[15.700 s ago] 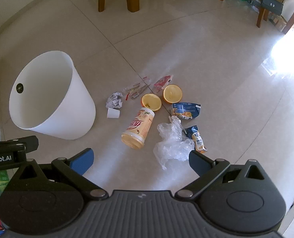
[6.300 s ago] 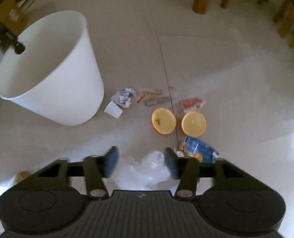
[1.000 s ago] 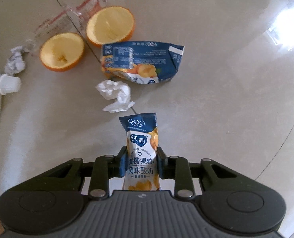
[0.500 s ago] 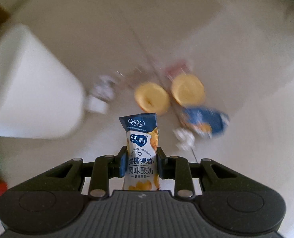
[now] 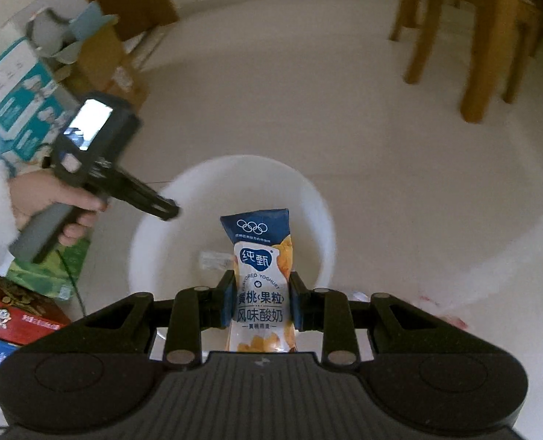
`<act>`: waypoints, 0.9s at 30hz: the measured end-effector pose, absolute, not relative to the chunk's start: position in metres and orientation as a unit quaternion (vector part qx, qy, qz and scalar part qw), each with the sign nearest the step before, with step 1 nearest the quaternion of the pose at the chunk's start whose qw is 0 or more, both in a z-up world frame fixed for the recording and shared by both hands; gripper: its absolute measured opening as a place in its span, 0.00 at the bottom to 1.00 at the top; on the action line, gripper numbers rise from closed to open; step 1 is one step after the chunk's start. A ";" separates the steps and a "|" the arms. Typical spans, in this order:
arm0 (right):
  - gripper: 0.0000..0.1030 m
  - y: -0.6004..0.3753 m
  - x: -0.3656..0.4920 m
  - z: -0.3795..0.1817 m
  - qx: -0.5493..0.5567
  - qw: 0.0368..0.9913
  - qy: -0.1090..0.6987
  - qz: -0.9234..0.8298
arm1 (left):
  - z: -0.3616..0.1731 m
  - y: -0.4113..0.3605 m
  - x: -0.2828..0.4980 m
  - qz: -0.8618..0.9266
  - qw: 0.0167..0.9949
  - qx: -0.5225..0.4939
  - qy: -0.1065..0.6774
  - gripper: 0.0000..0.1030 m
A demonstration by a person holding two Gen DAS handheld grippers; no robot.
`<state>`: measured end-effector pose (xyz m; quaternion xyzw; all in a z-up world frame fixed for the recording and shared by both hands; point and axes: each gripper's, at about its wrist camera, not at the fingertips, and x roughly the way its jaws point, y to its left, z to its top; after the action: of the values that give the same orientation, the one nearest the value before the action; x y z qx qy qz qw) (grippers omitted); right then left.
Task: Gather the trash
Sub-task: 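Carry the pouch over the bin and open the right tool, then grasp the small white plastic cup with the right tool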
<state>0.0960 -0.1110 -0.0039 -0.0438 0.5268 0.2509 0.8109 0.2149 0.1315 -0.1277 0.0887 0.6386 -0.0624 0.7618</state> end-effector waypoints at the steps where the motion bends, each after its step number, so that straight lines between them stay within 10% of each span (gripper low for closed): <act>1: 0.34 -0.103 0.095 -0.004 -0.044 0.811 0.523 0.257 | -0.128 0.132 0.215 -0.062 0.762 0.089 0.639 0.09; 6: 0.84 -0.086 0.094 -0.003 -0.053 0.815 0.509 0.272 | -0.127 0.132 0.215 -0.063 0.762 0.088 0.638 0.09; 27: 0.84 -0.191 0.064 -0.087 -0.038 0.862 0.473 0.181 | -0.125 0.126 0.215 -0.056 0.760 0.093 0.641 0.09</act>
<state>0.0636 -0.1914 -0.0872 -0.0377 0.4725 0.1814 0.8616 0.2149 0.1255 -0.1252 0.0935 0.6406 -0.0557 0.7601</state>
